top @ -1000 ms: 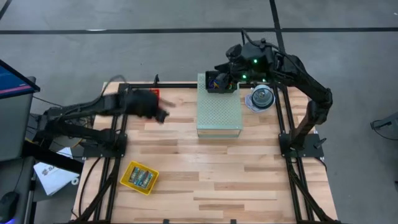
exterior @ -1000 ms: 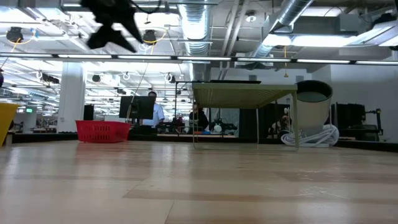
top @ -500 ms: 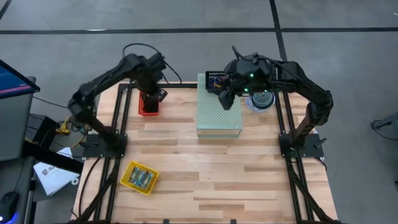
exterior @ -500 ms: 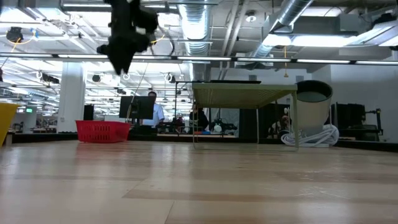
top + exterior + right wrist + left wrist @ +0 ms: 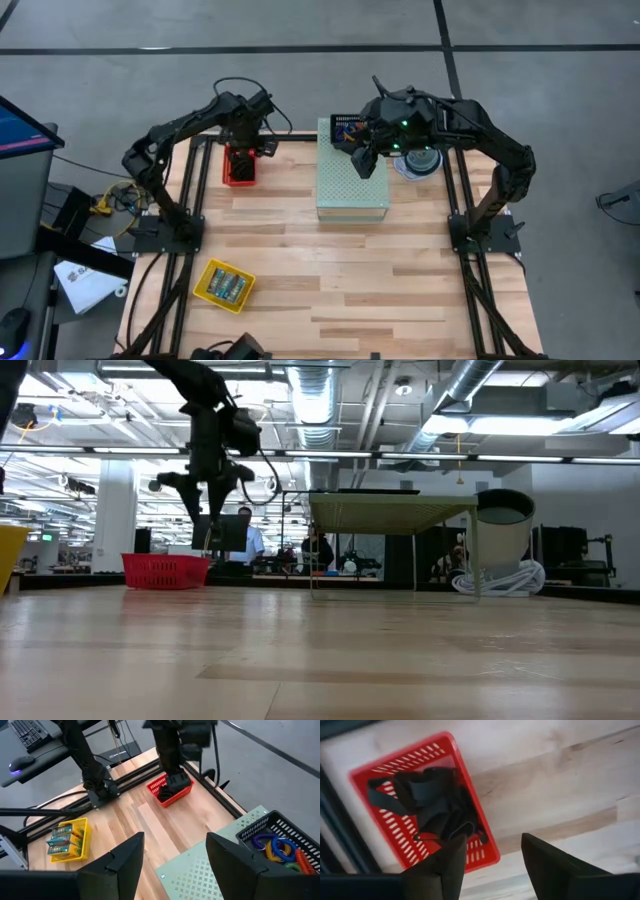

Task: Pick & Place Office Desk Supplies
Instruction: Put the red bin on the shelf

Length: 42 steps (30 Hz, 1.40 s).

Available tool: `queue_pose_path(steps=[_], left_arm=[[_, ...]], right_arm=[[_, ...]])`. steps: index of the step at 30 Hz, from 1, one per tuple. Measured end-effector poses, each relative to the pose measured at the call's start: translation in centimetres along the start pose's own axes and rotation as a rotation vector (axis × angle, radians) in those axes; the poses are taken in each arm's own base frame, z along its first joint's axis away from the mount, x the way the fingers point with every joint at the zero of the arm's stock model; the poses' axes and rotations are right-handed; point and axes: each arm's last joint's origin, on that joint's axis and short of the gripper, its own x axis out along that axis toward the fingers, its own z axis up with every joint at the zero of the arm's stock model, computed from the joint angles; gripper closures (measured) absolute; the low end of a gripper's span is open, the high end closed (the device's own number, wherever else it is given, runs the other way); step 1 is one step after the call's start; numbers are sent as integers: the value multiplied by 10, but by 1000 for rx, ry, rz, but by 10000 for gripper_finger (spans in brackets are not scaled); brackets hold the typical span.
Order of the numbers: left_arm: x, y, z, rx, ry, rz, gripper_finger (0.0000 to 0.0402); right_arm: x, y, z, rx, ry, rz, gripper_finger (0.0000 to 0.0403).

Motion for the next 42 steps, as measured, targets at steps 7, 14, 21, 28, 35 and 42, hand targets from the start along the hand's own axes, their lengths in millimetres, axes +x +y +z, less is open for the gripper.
queue_pose_path(steps=[7, 14, 21, 28, 35, 42], left_arm=[[31, -1, -3, -48, -3, -5, 243], [52, 1, -6, -90, -43, 7, 258], [62, 2, -7, -104, -70, 24, 257], [62, 4, -2, -117, -113, 36, 257], [62, 6, 0, -125, -125, 37, 257], [68, 5, -2, -121, -77, 47, 262]], right_arm=[[0, 1, 0, -1, 0, 2, 193], [-1, 3, -1, -2, 1, 8, 193], [-2, 8, -3, -9, 3, 24, 193], [-3, 12, -4, 2, 5, 37, 193], [-5, 18, -6, 0, 2, 55, 193], [-7, 25, -6, -3, -21, 81, 193]])
